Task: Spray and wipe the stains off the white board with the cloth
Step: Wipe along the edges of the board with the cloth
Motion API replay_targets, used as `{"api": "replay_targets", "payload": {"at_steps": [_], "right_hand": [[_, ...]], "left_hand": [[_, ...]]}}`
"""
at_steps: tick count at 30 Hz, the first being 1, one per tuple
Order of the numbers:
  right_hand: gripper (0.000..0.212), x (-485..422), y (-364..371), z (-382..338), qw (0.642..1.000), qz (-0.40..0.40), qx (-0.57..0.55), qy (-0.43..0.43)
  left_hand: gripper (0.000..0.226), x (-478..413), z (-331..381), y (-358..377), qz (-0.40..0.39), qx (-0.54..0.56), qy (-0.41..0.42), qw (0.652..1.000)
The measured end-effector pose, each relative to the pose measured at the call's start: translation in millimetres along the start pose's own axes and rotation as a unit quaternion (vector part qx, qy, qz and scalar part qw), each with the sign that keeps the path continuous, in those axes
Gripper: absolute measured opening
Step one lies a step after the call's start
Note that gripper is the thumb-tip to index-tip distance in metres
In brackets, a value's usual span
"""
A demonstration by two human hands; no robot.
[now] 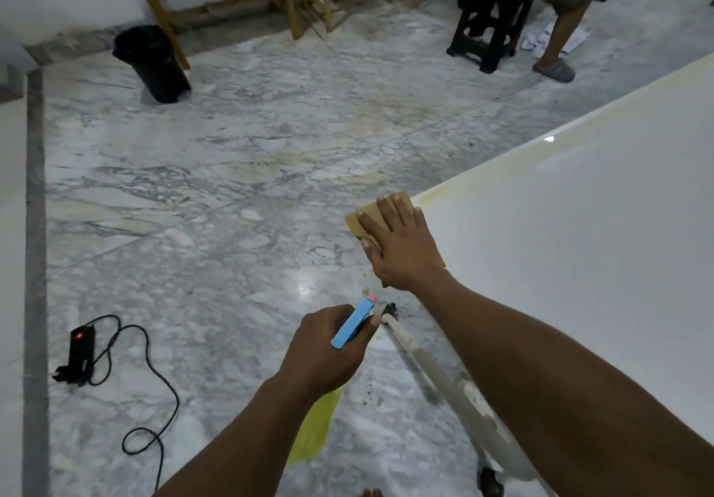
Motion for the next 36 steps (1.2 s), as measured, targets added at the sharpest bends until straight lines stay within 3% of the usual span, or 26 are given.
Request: {"api": "replay_targets", "payload": {"at_steps": [8, 16, 26, 32, 36], "right_hand": [[0.076, 11, 2, -6, 0.998, -0.02, 0.062, 0.001], [0.078, 85, 24, 5, 0.998, -0.022, 0.056, -0.007], [0.062, 264, 71, 35, 0.999, 0.023, 0.021, -0.023], [0.077, 407, 119, 61, 0.997, 0.057, 0.036, -0.024], [0.081, 491, 144, 73, 0.999, 0.036, 0.038, -0.011]], "left_hand": [[0.052, 12, 11, 18, -0.013, -0.005, 0.005, 1.0], [0.052, 41, 13, 48, -0.011, -0.02, -0.008, 1.0], [0.05, 132, 46, 140, -0.015, -0.05, 0.012, 0.999], [0.047, 202, 74, 219, -0.031, -0.064, 0.011, 0.997], [0.049, 244, 91, 266, -0.04, -0.045, 0.002, 0.998]]}}
Point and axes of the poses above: each hand's wrist, its own x-axis away from the middle knuckle, its own y-axis out of the palm, z = x × y, the point moved 2 cm from there along -x, towards the middle knuckle, and after that the axes turned 14 degrees about -z, right-handed, at the moved point
